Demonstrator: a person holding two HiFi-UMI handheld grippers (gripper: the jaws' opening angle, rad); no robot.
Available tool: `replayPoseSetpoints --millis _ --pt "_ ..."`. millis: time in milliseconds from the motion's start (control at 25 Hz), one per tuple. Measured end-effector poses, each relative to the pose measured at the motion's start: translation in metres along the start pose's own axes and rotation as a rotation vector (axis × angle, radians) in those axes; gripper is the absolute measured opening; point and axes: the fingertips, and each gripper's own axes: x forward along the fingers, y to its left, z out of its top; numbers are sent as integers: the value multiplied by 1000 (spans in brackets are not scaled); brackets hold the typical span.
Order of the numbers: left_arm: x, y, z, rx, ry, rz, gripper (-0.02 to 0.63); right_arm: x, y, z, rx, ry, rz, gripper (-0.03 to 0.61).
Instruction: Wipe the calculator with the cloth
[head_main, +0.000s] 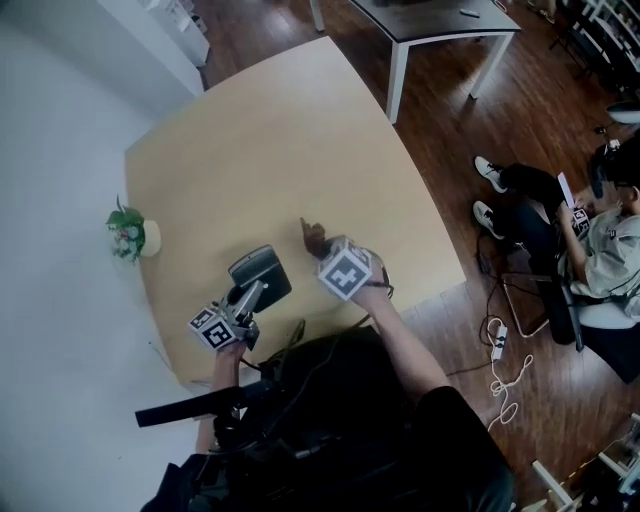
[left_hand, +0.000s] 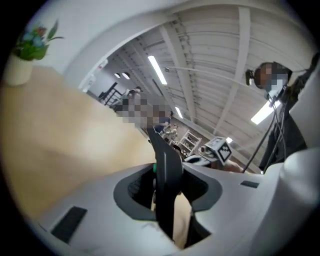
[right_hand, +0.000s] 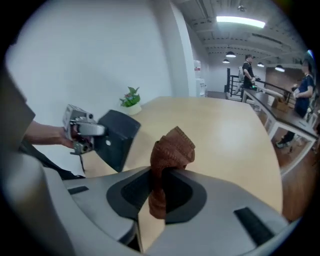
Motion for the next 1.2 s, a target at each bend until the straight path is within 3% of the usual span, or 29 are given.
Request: replayPoseSetpoints --millis 80,160,280,400,520,720,880,960,1040,1080,1200 --pt "-11 12 -15 -157 -43 39 129 12 50 3 21 -43 150 64" --pt "-18 19 -24 -289 -84 55 130 36 90 11 -27 -66 227 64" --pt "-20 32 -12 -359 -131 101 144 81 109 26 -89 -69 256 64" --pt "-26 49 -2 -417 -182 145 166 101 95 32 -31 -30 280 64" --pt "-14 55 0 -531 -244 108 223 119 85 32 31 3 337 64" --pt "32 36 -2 -557 -215 -28 239 129 39 24 118 45 237 63" --pt "44 33 -10 -591 -196 -55 239 109 -7 9 199 54 105 63" --pt "28 39 -4 -567 -214 -34 239 83 -38 -3 239 46 -12 63" --pt "4 62 -2 -548 -239 43 239 58 -72 -15 248 28 -148 63" --pt "-8 77 -4 -552 -250 89 239 50 -81 -17 245 9 -176 63" --pt "-17 107 -17 -563 -225 163 239 58 -68 -12 240 -13 -86 63"
